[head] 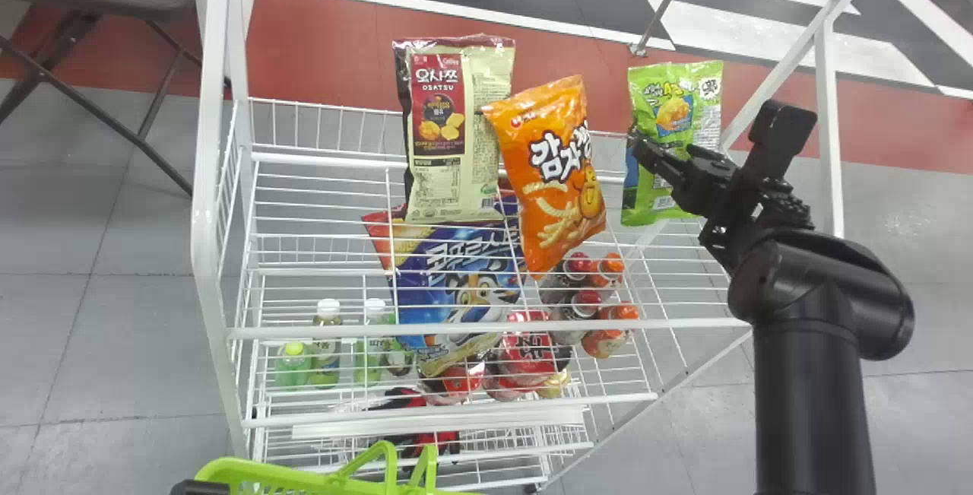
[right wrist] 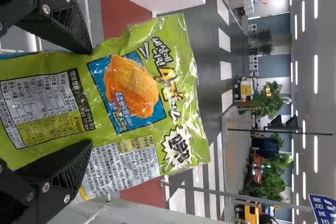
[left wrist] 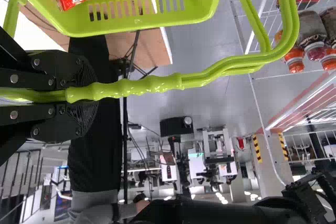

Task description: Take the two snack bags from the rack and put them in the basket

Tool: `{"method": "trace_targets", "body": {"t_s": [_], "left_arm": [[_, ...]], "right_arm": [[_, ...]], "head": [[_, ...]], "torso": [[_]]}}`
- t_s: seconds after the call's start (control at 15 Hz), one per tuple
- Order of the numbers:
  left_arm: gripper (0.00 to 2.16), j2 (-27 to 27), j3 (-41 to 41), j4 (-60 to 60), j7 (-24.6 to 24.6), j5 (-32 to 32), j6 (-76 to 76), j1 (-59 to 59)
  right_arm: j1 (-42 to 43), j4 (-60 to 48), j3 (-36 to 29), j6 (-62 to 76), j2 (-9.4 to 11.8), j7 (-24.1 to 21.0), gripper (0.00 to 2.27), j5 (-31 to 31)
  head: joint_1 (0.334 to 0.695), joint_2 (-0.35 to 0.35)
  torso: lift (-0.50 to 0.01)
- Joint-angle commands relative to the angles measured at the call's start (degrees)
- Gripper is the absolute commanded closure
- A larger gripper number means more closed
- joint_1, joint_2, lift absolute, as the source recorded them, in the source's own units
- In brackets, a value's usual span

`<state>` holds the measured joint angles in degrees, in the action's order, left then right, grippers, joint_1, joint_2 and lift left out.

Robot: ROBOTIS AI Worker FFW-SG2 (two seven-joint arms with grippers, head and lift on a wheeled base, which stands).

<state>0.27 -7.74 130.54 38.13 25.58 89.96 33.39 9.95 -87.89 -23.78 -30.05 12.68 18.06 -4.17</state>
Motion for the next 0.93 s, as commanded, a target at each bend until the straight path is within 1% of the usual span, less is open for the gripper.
{"method": "trace_targets", "body": {"t_s": [0.0, 0.07, 0.2, 0.4, 0.47, 0.6, 0.87], "left_arm": [[1.65, -0.1, -0.3, -0.4, -0.1, -0.1, 0.1, -0.2], [1.65, 0.0, -0.3, -0.5, -0.3, -0.1, 0.1, -0.3], [1.65, 0.2, -0.3, -0.3, -0.3, 0.0, 0.1, -0.3], [1.65, 0.3, -0.3, 0.1, -0.2, 0.0, 0.1, 0.2], [1.65, 0.3, -0.3, 0.2, -0.1, 0.0, 0.1, 0.3], [1.65, 0.3, -0.3, 0.3, 0.1, 0.0, 0.1, 0.4], [1.65, 0.3, -0.3, 1.1, 0.4, 0.0, 0.1, 0.9]], "right_arm": [[-0.3, 0.0, -0.6, -1.0, 0.3, 0.1, 2.02, -0.7], [-1.5, -0.3, -0.6, -1.0, 0.3, 0.2, 2.25, -0.5], [-4.0, -2.4, -0.7, -0.3, -0.1, 0.1, 2.25, -1.1], [-8.2, -7.7, -1.2, 1.1, -0.6, -0.7, 2.25, -4.0], [-9.6, -9.6, -1.9, 1.3, -1.2, -0.7, 2.25, -4.9], [-12.7, -13.4, -2.1, 2.0, -1.3, -0.8, 2.25, -6.8], [-20.1, -24.2, -3.7, 2.3, -2.8, -2.9, 2.25, -11.5]], "head": [[0.695, -0.35], [0.695, -0.35], [0.695, -0.35], [0.695, -0.35], [0.695, -0.35], [0.695, -0.35], [0.695, -0.35]], "torso": [[-0.01], [-0.01], [-0.01], [-0.01], [-0.01], [-0.01], [-0.01]]}}
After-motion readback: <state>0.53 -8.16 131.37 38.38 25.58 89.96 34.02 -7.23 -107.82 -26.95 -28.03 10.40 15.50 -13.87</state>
